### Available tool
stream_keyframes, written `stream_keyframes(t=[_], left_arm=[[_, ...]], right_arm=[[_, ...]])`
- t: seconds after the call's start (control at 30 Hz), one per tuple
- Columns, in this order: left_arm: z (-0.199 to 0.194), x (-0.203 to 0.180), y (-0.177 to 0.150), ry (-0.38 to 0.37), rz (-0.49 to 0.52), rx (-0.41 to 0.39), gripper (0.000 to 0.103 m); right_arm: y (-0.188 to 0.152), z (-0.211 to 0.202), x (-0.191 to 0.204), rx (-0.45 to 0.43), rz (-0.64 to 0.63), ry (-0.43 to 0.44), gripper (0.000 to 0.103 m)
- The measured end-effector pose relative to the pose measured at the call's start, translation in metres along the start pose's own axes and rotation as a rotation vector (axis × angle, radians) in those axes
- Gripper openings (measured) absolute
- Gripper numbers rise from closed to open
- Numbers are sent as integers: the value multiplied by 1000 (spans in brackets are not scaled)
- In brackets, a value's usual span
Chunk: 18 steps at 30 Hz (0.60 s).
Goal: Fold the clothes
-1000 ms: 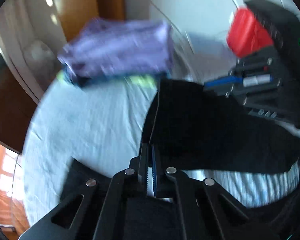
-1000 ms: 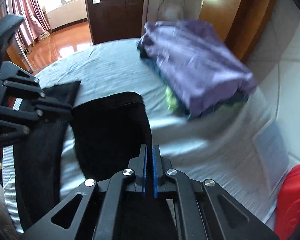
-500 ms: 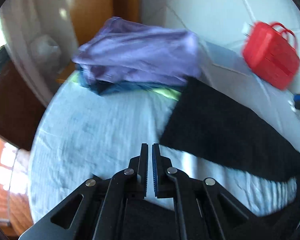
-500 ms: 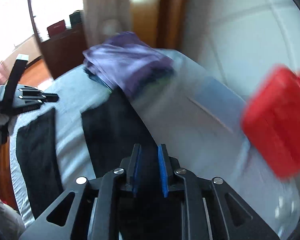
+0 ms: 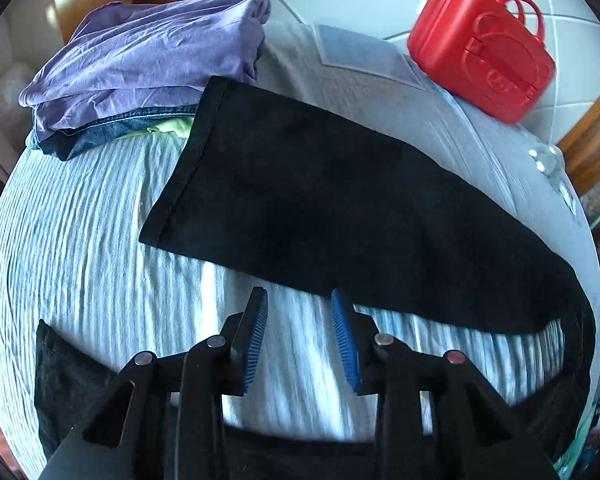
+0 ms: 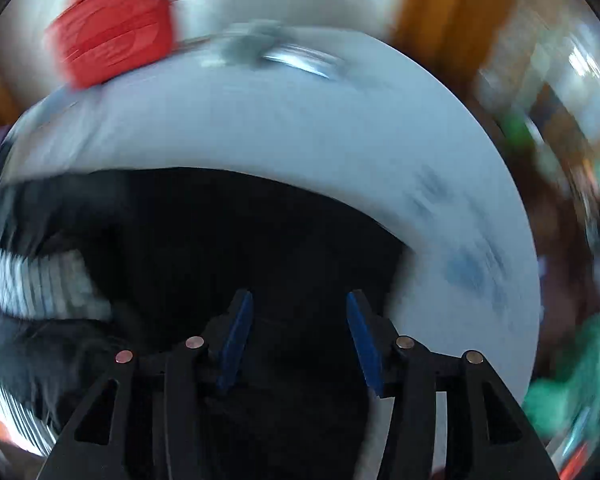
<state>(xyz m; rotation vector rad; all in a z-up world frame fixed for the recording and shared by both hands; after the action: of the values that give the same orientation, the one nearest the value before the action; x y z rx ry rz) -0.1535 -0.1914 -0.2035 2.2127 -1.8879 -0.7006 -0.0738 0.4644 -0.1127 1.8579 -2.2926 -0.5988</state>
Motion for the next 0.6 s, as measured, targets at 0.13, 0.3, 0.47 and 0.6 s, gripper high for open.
stream_keyframes(t=[0.13,0.3,0.47,0.6], left_arm=[[11,-14,13,19,-3,-22,34],[16,-41,14,49,-3,-17,34],[8,-68,2,50,39,-26,34],[16,-70,-7,80,17,-1,34]], right_arm=[[-4,27,-71,30,140,37,49],[14,72,-88,67,213,177,49],[28,111,-86,105,217,243,51],[31,127,-85,119,234,291,64]])
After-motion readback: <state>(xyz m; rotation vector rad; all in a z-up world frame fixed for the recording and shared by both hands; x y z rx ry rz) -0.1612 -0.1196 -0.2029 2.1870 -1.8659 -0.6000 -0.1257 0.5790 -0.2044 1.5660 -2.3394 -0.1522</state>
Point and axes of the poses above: each gripper's, at about its wrist camera, not at the fingertips, and z roughly the way its jaws point, x to its left, y to its top, the point moved 6 cm from there along z, roughly the way its jaws point, and after that the axes turned 5 degrees about -y, right-handed, at the moved point
